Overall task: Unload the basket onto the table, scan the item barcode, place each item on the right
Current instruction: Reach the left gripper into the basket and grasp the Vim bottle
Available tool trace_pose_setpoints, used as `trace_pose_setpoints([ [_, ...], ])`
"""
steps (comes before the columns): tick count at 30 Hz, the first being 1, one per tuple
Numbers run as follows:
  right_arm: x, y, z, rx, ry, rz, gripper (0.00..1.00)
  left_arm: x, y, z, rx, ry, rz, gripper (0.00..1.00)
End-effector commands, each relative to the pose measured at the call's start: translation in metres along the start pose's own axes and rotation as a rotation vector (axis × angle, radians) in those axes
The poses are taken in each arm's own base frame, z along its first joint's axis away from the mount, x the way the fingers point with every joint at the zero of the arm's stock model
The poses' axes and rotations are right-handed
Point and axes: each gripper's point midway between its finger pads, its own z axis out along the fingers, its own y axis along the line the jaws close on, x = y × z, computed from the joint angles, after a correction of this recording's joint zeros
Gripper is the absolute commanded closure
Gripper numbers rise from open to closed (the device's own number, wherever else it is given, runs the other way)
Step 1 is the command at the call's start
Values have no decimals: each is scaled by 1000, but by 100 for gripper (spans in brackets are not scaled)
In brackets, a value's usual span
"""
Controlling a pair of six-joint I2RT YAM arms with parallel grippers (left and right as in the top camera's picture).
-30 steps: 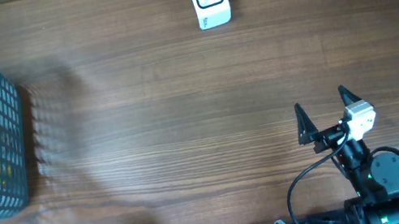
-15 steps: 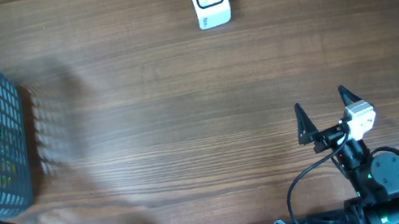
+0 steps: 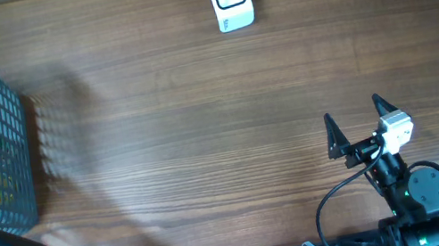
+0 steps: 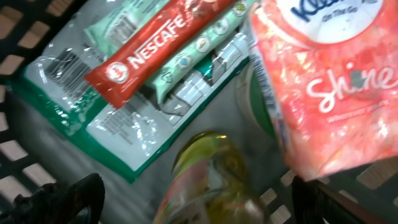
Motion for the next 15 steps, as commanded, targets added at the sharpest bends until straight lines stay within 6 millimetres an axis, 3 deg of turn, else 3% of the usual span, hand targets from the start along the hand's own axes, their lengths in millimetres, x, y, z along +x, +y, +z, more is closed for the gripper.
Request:
trace_pose_setpoints([
  [1, -1, 1, 0, -9, -4, 3, 0, 8, -12, 14, 48, 39, 24, 21],
  [5, -1, 1, 0, -8, -4, 3, 0, 6, -12, 14, 49, 30, 23, 44],
  [8, -1, 1, 0, -9, -5, 3, 0, 1, -12, 13, 51, 11, 22, 47],
  [10, -1, 1, 0, -8, -5, 3, 0, -3, -13, 11, 53, -8, 21, 57],
  [15, -1, 1, 0, -8, -5, 3, 0, -16, -12, -5, 58, -79, 17, 59],
])
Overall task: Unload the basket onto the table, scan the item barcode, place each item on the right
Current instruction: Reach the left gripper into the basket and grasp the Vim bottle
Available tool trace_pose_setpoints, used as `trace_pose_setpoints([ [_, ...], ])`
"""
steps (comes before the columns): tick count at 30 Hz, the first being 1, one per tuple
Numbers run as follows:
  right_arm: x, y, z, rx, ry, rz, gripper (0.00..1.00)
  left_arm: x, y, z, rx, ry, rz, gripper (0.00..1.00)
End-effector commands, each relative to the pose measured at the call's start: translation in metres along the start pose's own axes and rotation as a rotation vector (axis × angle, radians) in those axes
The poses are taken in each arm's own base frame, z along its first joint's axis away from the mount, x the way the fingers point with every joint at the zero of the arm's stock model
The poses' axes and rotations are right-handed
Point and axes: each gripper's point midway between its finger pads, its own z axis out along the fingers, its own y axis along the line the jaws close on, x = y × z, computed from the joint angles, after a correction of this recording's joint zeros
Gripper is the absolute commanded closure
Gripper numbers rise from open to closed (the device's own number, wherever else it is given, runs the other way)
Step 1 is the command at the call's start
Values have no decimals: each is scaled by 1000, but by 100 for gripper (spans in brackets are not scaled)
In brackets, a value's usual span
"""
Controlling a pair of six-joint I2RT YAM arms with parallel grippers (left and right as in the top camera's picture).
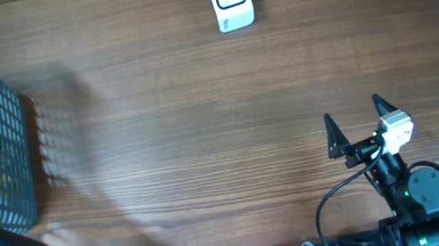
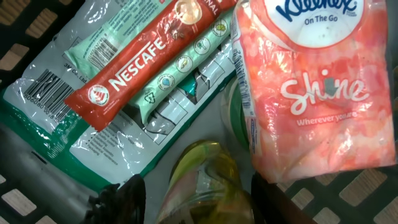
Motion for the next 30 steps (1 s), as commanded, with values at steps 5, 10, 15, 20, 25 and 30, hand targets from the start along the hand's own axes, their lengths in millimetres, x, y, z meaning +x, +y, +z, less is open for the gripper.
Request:
trace_pose_setpoints([
  [5, -1, 1, 0, -8, -5, 3, 0, -28, -5, -49, 33, -189, 0, 58],
  [10, -1, 1, 0, -8, -5, 3, 0, -60, -4, -124, 52, -456, -10, 58],
  [15, -1, 1, 0, -8, -4, 3, 0, -90, -2, -236, 83, -836, -27, 57],
  [20, -1, 1, 0, -8, -5, 3, 0, -88, -9, -322, 127, -1096, -18, 57],
  [25, -1, 1, 0, -8, -5, 3, 0, -77, -39, -368, 272, -1211, -27, 60],
  [30, -1, 1, 0, -8, -4, 3, 0, -60, -95, -375, 467, -1175, 93, 60],
])
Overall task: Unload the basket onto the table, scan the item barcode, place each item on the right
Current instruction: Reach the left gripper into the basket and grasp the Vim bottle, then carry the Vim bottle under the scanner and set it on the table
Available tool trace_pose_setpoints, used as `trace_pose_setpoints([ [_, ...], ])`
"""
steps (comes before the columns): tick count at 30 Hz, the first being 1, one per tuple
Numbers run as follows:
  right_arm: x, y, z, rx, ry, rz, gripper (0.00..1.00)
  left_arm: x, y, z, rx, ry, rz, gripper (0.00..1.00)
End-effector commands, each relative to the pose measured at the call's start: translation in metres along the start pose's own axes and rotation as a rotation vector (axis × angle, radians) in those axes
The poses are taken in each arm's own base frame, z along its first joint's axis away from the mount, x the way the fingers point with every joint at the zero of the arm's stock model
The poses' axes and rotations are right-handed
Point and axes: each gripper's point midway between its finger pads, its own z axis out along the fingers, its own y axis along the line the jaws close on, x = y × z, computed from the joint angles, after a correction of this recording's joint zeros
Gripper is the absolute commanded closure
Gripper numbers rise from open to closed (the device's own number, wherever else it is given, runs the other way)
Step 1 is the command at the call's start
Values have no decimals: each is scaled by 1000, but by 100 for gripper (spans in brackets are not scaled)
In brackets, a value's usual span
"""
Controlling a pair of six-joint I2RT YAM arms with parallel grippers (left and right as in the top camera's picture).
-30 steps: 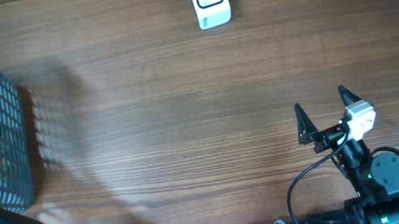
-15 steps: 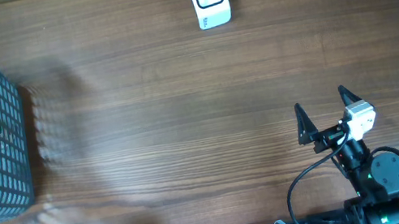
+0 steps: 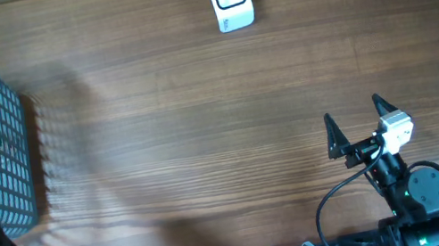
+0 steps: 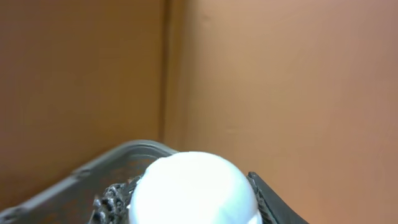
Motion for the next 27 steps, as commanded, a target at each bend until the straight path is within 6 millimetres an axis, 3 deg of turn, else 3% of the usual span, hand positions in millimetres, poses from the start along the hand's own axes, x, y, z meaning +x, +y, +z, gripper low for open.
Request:
trace_pose_setpoints([
  [1, -1, 1, 0, -8, -5, 3, 0, -3, -48, -8, 182, -1, -31, 60],
  [8, -1, 1, 0, -8, -5, 3, 0, 30, -139, -22, 444, 112, -28, 61],
  [12, -1, 1, 0, -8, -4, 3, 0, 65, -204, -33, 622, 216, -8, 61],
  [16, -1, 1, 0, -9, -5, 3, 0, 111, -271, -47, 814, 338, 21, 61],
  [22, -1, 1, 0, -9, -4, 3, 0, 183, -347, -69, 1010, 490, 65, 62],
  [27, -1, 1, 0, -8, -4, 3, 0, 239, -405, -99, 1153, 569, 100, 62],
])
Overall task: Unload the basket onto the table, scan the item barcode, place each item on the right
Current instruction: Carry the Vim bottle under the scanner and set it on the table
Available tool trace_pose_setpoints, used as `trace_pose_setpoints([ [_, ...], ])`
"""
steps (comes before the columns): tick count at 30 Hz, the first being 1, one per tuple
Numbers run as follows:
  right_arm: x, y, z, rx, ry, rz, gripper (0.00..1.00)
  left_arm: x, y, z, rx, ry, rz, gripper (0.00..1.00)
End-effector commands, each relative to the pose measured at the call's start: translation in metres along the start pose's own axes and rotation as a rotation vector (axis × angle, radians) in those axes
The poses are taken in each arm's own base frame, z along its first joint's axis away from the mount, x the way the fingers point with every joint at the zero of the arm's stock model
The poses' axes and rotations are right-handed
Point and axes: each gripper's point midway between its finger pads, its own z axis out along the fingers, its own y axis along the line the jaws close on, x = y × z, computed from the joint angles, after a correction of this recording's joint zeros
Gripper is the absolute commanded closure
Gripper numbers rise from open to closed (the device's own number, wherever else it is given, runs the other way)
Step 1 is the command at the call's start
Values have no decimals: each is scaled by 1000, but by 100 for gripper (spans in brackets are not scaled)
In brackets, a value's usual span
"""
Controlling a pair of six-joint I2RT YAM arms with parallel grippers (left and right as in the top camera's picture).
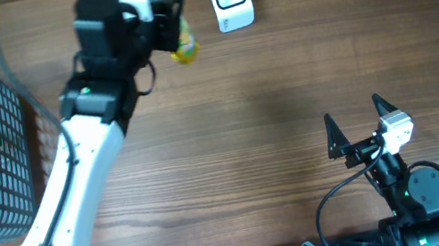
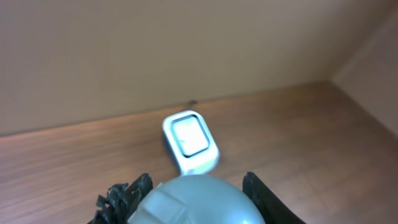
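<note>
My left gripper (image 1: 172, 30) is shut on a small yellow bottle (image 1: 184, 46) with a pale rounded cap (image 2: 200, 200). It holds the bottle above the table, just left of the white barcode scanner. In the left wrist view the scanner (image 2: 189, 143) lies just beyond the cap, its window facing up. No barcode on the bottle shows in either view. My right gripper (image 1: 352, 110) stands open at the front right, with nothing between its fingers.
A grey wire basket (image 1: 2, 134) at the left edge holds a red sachet and green packets. The scanner's cable runs off the back edge. The left arm stretches diagonally across the left half of the table.
My left gripper, shut on the bottle, was over the basket at the far left. It is now at the back middle of the table beside the scanner. The right arm has not moved.
First my left gripper was open inside the basket, over a yellowish bottle among packets and tissues. Then its fingers stood close on either side of the bottle. Later it held the bottle above the basket, and now holds it beside the scanner.
</note>
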Motion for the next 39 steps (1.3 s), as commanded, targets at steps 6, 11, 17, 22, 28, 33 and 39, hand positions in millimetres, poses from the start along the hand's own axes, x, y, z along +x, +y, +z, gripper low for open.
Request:
trace_pose_setpoints([
  [6, -1, 1, 0, -8, -5, 3, 0, 60, -79, 73, 205, 92, 49, 62],
  [11, -1, 1, 0, -8, -5, 3, 0, 97, -124, 104, 291, 113, 86, 62],
  [17, -1, 1, 0, -8, -4, 3, 0, 140, -158, 131, 298, 135, 124, 64],
  [22, -1, 1, 0, -8, -4, 3, 0, 178, -179, 140, 284, 189, 155, 64],
  [28, -1, 1, 0, -8, -4, 3, 0, 205, -192, 142, 295, 246, 174, 51],
  [33, -1, 1, 0, -9, -5, 3, 0, 209, -191, 141, 292, 259, 174, 13],
  [39, -1, 1, 0, -8, -5, 3, 0, 200, -203, 125, 316, 269, 182, 0],
])
